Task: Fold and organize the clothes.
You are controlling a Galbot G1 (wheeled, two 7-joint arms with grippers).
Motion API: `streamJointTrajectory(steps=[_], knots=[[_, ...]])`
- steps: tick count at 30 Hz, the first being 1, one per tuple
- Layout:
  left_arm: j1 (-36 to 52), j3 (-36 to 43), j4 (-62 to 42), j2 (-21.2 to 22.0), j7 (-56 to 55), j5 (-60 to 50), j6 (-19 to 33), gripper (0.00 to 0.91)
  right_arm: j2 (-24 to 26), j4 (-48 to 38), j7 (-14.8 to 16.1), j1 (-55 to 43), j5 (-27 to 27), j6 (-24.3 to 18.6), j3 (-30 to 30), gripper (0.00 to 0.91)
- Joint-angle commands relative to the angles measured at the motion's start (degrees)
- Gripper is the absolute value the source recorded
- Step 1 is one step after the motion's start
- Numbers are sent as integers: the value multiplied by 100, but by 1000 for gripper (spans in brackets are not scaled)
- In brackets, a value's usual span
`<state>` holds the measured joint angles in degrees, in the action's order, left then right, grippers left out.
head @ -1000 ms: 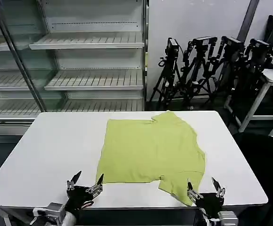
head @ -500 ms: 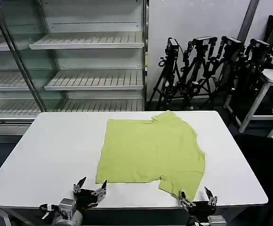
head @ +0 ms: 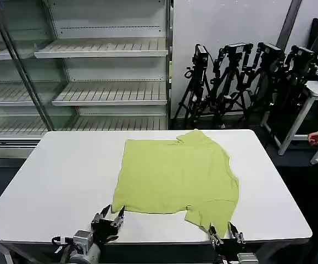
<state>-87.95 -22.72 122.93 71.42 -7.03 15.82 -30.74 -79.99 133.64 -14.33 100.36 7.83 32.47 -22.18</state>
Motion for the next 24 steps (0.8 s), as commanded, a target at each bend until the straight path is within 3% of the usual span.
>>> streamJointTrajectory(steps=[1, 15, 24], knots=[[16, 41, -79, 1, 17, 42, -23, 20, 5, 14, -1, 8, 114, 44, 3, 0], [-113, 30, 102, 2, 38, 211, 277, 20, -34, 92, 39, 46, 144, -153, 31, 0], [-537, -114, 659, 44, 14, 256, 393, 20, 108, 668, 167, 415, 133, -390, -185, 0]])
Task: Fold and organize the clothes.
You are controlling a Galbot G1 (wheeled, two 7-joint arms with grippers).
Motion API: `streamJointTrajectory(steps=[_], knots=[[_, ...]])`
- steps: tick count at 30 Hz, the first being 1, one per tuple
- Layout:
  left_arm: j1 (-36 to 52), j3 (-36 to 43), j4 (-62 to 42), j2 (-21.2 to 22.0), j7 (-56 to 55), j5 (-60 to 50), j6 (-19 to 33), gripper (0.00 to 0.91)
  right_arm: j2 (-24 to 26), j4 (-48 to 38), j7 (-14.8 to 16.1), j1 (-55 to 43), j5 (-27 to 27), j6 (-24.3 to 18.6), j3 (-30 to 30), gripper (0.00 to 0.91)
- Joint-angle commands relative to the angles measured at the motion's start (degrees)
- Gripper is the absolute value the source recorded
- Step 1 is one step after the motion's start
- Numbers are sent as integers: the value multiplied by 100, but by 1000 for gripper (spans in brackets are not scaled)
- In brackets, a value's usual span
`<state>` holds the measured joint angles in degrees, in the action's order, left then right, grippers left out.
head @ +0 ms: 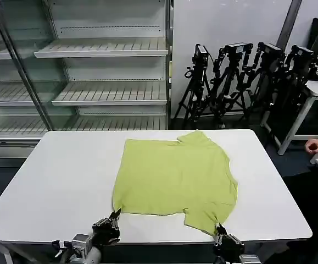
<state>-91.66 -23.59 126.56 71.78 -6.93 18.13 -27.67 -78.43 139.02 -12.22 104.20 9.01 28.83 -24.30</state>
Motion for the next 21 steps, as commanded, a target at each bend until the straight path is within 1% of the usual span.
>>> streamJointTrajectory(steps=[1, 5, 9, 13, 16, 18, 21], knots=[[-247, -44, 334, 6, 0, 13, 92, 20, -22, 180, -9, 74, 6, -55, -31, 0], [-697, -130, 708, 18, 4, -44, 154, 20, 109, 360, 76, 275, 14, -98, -216, 0], [-1351, -293, 1139, 85, -5, -47, 192, 20, 246, 573, 128, 535, 41, -142, -410, 0], [-1823, -362, 1469, 110, -1, -83, 276, 20, 336, 690, 165, 636, 178, -264, -581, 0], [-1884, -393, 1597, 152, -9, -87, 297, 20, 341, 620, 162, 509, 283, -433, -624, 0], [-1833, -418, 1623, 194, -17, -73, 295, 20, 309, 579, 152, 398, 450, -581, -668, 0], [-1725, -462, 1648, 183, -6, 6, 295, 20, 330, 569, 164, 221, 668, -671, -767, 0]])
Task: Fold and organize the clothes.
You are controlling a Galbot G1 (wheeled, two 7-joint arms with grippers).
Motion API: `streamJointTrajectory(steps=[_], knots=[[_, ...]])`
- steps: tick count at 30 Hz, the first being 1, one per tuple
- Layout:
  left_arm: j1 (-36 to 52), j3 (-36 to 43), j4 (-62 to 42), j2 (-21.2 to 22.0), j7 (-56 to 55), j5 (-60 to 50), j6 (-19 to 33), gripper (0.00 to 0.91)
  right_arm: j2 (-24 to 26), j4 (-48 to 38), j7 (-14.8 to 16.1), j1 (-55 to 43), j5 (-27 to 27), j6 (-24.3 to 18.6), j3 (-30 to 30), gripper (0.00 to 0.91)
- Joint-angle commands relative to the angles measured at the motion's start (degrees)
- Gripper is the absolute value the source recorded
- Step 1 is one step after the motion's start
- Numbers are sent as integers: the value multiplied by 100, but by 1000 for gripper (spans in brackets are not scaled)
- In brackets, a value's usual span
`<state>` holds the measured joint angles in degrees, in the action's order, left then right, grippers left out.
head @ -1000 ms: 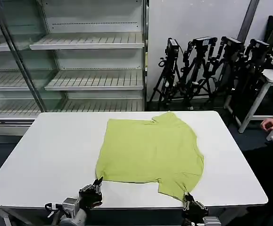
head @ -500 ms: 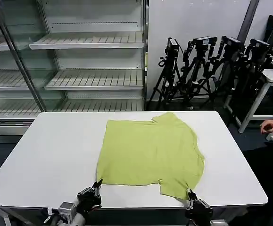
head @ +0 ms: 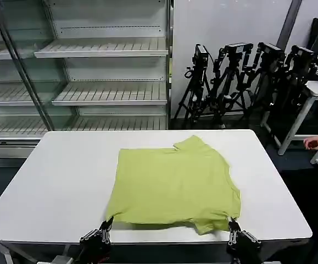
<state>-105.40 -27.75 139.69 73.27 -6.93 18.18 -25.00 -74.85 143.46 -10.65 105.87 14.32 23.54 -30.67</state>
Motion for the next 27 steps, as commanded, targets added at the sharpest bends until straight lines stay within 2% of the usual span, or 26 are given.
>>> streamJointTrajectory(steps=[1, 8, 15, 20, 27], knots=[[-316, -64, 340, 22, -3, 46, 33, 20, -2, 115, 7, 0, 170, -153, -148, 0], [278, -37, 205, -54, 35, 778, 177, 20, 212, -223, -12, -788, 572, -178, -137, 0], [947, 88, -182, -229, 169, 1029, 324, 20, 515, -579, -26, -1283, 859, -104, -100, 0], [1333, 132, -435, -372, 124, 1354, 250, 20, 703, -788, -87, -1578, 1184, -15, -139, 0], [1884, 131, -835, -496, 31, 1927, 80, 20, 798, -1173, -142, -2012, 1213, 7, -108, 0]])
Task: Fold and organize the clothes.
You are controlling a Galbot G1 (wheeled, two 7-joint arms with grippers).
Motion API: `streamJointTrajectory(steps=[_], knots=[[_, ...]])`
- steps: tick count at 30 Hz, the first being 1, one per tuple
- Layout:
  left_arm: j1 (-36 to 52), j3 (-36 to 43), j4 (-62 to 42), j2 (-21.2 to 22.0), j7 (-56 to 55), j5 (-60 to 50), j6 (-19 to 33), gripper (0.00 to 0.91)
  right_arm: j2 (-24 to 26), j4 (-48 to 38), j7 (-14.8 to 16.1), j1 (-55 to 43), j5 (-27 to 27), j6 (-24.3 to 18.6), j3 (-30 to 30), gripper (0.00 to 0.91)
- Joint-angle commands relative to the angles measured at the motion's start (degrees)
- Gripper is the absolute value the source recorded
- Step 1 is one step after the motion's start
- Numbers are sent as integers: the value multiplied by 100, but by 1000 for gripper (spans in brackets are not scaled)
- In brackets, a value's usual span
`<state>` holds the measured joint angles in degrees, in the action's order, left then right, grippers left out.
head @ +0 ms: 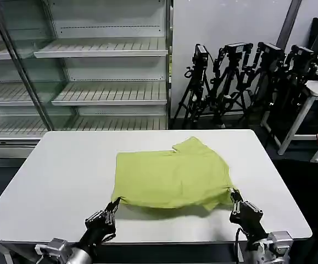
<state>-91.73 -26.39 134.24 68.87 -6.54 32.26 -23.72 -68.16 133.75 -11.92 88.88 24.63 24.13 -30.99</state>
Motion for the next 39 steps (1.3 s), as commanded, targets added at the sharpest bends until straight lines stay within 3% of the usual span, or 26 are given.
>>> streamJointTrajectory(steps=[1, 13, 30, 31, 32, 33, 34, 35, 36, 39], knots=[[569, 15, -328, -79, -8, 519, -54, 20, 116, -224, -18, -351, 177, -32, -54, 0], [1375, 15, -990, -593, -60, 764, -53, 20, 379, -577, 47, -1019, 214, 286, 438, 0], [1773, 543, -1491, -623, -69, 583, -163, 50, 163, -1382, 30, -1588, -88, 509, 743, 0], [1786, 571, -1509, -622, -80, 574, -166, 71, 148, -1420, 22, -1616, -107, 511, 763, 202], [1797, 613, -1544, -621, -95, 558, -167, 131, 135, -1455, 19, -1643, -118, 513, 780, 736], [1806, 645, -1571, -615, -103, 529, -167, 181, 129, -1489, 16, -1673, -135, 514, 796, 907], [1813, 680, -1590, -605, -109, 509, -168, 464, 126, -1532, 15, -1708, -164, 525, 815, 907], [1819, 701, -1598, -596, -112, 506, -179, 595, 124, -1559, 16, -1729, -182, 552, 824, 907], [1827, 715, -1604, -590, -114, 496, -185, 907, 124, -1590, 20, -1741, -195, 577, 829, 907], [1869, 740, -1669, -556, -122, 448, -218, 907, 131, -1658, 65, -1767, -227, 689, 868, 907]])
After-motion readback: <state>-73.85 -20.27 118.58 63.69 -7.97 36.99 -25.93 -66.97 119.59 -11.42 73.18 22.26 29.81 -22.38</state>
